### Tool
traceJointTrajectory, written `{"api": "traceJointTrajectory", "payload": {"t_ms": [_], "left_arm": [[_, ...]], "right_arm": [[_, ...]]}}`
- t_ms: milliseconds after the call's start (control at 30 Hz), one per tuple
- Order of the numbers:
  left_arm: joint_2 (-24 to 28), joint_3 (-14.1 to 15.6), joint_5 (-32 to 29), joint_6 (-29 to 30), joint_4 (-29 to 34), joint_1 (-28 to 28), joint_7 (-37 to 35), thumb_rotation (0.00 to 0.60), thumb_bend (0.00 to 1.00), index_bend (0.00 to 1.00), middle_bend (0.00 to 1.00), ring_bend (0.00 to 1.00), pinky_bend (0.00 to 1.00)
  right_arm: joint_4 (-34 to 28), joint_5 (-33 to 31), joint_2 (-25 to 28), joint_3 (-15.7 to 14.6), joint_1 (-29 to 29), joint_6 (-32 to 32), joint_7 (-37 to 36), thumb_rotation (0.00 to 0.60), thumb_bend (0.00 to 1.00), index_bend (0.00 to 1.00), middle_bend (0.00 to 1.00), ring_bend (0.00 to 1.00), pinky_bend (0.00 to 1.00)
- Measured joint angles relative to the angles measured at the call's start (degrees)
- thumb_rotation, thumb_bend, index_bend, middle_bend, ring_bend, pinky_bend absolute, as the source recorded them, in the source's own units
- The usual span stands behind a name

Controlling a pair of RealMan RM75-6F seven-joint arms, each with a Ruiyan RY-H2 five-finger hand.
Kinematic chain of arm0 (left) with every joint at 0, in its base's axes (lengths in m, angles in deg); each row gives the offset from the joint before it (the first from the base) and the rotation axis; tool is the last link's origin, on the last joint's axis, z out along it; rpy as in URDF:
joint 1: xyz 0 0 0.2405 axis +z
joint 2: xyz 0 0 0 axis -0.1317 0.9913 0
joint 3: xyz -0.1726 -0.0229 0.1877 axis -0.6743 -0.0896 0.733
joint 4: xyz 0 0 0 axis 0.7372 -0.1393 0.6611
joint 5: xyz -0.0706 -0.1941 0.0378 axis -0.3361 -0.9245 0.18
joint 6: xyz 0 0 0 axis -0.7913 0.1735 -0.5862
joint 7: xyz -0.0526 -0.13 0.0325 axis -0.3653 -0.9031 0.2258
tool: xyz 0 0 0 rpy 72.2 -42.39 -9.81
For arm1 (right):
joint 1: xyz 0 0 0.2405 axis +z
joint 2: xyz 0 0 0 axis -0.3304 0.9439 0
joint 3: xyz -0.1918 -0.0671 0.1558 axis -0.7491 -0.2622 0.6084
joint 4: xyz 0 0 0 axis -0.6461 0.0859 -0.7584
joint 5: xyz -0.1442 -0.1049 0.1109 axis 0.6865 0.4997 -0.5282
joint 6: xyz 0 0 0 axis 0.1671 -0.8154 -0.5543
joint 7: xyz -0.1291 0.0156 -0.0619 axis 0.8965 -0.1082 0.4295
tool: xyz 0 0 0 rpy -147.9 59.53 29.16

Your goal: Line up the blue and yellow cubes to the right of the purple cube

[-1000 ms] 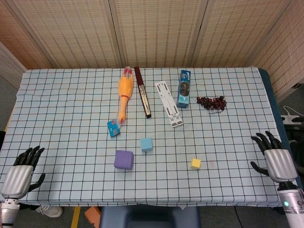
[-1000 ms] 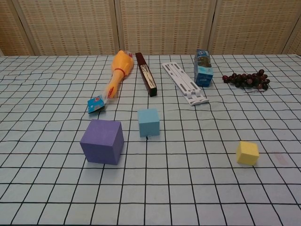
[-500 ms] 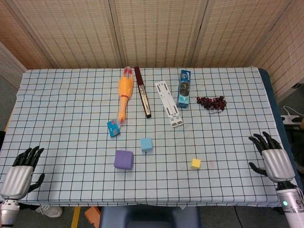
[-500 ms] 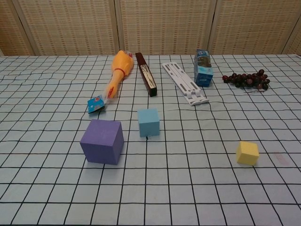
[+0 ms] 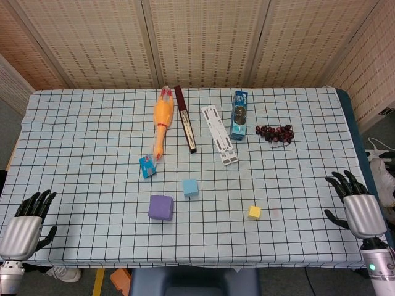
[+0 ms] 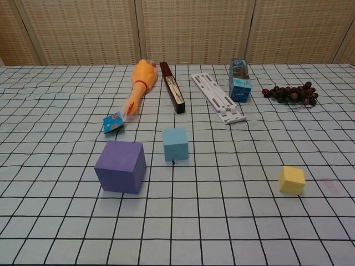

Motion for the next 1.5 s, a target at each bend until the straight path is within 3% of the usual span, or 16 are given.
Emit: {"api": "traceJointTrajectory", "payload": {"t_ms": [167,333,667,967,1233,1500], "left_arm": [[-0.3,-0.1,-0.1,-0.6,-0.9,-0.2,-0.9,0.6,0.38,0.0,0.0,0.0,0.13],[-0.2,-0.2,-0.9,-1.7,-0.8,-0.5,-1.6,0.6,0.38,0.0,0.0,0.0,0.13],[-0.2,-0.2,-0.9,-2.0,-0.6,-0.7,-1.2,0.6,0.39,0.0,0.0,0.0,0.13],[0.1,-0.1,-0.5,-2.0,-0.7,-0.7,-2.1,0.6,0.38,0.0,0.0,0.0,0.13],[0.4,0.0,0.7,-0.8,-0.4,-0.4,-2.4,0.6,0.38,0.0,0.0,0.0,0.13],[0.8,0.2,1.9,0.6,0.1,0.1,-2.7,0.6,0.39,0.0,0.0,0.0,0.13]], "right_arm": [[3.9,1.6,-2.7,0.6,0.3,2.0,0.2,0.6,0.05,0.33,0.56,0.65,0.8],[8.2,3.3,-5.9,0.0,1.7,0.6,-2.4,0.6,0.03,0.37,0.69,0.78,0.94],[4.5,1.8,-6.6,0.9,9.2,-12.0,-3.3,0.6,0.03,0.35,0.75,0.84,1.0],[0.0,-4.7,-7.6,4.0,15.7,-22.3,-5.6,0.6,0.03,0.32,0.76,0.85,1.0],[-3.7,-11.9,-7.5,6.2,20.7,-32.8,-12.2,0.6,0.03,0.31,0.77,0.86,1.0],[-3.4,-16.5,-10.1,7.8,25.0,-37.1,-13.5,0.6,0.03,0.32,0.77,0.87,1.0]]}}
